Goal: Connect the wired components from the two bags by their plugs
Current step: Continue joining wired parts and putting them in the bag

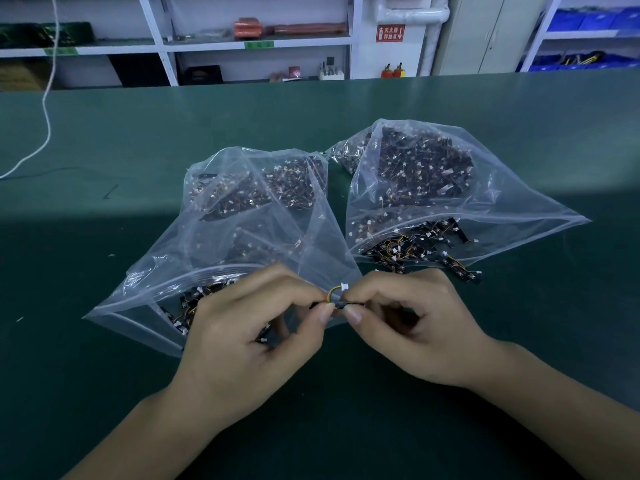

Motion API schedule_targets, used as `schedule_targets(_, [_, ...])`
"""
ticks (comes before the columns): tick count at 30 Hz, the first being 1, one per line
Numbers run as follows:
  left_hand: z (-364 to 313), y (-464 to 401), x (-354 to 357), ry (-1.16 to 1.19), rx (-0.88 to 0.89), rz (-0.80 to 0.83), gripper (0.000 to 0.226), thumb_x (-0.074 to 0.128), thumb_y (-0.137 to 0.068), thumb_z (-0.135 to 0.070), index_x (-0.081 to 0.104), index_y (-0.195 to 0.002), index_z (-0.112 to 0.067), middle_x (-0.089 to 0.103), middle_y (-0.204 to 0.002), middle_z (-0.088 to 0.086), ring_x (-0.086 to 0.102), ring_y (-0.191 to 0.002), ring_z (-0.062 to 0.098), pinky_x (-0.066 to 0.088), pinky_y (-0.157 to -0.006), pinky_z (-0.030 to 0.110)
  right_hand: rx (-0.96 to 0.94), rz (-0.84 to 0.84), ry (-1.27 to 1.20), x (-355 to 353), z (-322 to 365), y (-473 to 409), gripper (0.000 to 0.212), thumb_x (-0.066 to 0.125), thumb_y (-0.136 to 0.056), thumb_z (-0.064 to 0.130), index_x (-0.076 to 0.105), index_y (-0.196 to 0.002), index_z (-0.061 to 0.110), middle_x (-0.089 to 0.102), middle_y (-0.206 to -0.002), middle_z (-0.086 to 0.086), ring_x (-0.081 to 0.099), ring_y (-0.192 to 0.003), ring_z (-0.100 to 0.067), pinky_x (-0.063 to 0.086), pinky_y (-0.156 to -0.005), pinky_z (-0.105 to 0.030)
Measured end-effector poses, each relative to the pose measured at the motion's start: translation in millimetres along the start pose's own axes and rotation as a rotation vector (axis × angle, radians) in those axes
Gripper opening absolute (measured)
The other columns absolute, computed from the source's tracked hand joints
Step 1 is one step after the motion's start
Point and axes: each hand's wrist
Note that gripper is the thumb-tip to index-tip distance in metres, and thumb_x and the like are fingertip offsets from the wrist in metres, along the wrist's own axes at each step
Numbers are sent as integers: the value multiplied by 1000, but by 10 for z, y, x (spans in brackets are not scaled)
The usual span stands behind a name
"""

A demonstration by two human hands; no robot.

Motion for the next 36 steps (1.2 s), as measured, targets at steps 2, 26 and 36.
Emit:
schedule_targets(2, [-5, -6, -4, -2, 10, -2, 16, 70, -100, -18, 79, -90, -11, 68, -81, -1, 61, -65, 14, 47, -60, 20, 0, 0, -8, -7, -5, 3, 19, 66, -102, 17, 75, -92, 3, 48, -53, 0, 42, -46, -19, 33, -48, -25])
schedule_targets(26, [109, 10, -48, -44, -4, 195, 57, 50, -113, -45, 73, -73, -11, 64, -67, -4, 67, -66, 22, 52, -63, 42, 522, -215, 581, -485, -605, -47, 34, 66, -99, 38, 56, -68, 25, 55, -55, 15, 48, -51, -14, 34, -58, -29])
schedule_targets(36, [146, -30, -57, -249, -2, 240, 53, 50, -113, -34, 47, -63, -17, 45, -65, -10, 48, -65, 12, 41, -78, 32, 403, -226, 628, -440, -535, -55, 64, 70, -99, 33, 27, -55, 18, 28, -47, 3, 28, -48, -20, 26, -53, -29])
Point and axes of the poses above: each hand's wrist, its own y-axis away from the middle knuckle, its own x-axis out of the palm, z = x × y
